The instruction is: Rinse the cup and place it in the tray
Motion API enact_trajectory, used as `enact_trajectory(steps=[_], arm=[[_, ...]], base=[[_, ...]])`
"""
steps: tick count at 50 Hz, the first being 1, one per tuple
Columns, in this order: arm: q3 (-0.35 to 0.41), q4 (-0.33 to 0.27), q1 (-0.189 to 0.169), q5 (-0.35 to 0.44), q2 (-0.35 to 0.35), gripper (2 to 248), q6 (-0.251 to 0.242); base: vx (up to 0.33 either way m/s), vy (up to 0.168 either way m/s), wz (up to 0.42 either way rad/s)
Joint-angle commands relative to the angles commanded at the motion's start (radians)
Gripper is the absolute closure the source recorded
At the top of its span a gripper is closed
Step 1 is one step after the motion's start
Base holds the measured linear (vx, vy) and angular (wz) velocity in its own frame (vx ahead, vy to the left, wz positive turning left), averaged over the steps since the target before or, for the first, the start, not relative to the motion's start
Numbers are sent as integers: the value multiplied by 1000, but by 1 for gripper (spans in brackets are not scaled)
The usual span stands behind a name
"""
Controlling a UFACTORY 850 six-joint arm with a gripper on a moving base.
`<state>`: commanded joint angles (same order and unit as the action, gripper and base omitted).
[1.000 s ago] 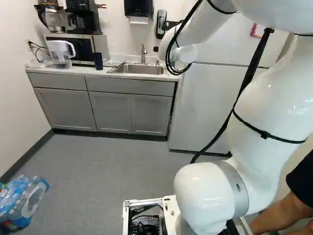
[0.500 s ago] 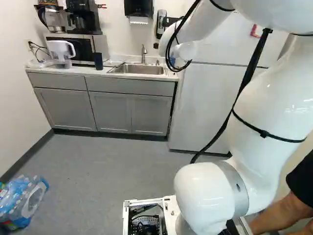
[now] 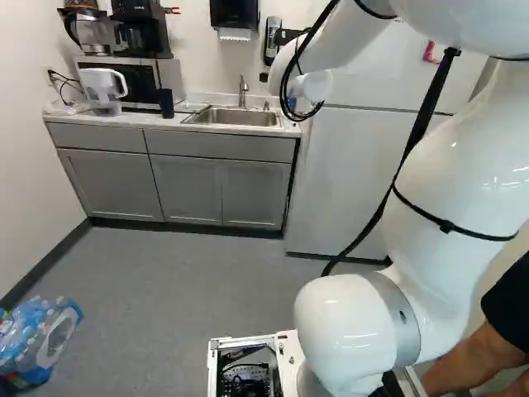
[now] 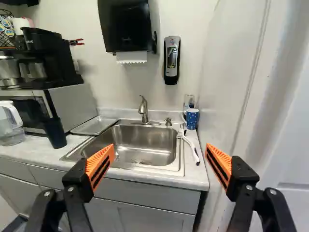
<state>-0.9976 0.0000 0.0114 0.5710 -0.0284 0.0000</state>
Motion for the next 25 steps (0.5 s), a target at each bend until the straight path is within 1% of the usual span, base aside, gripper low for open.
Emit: enact_trajectory(steps=[8, 25], arm=[[0, 0, 0, 0, 0, 3, 0], [0, 0, 0, 0, 0, 3, 0]], base=[[67, 34, 31], [57, -2, -14]])
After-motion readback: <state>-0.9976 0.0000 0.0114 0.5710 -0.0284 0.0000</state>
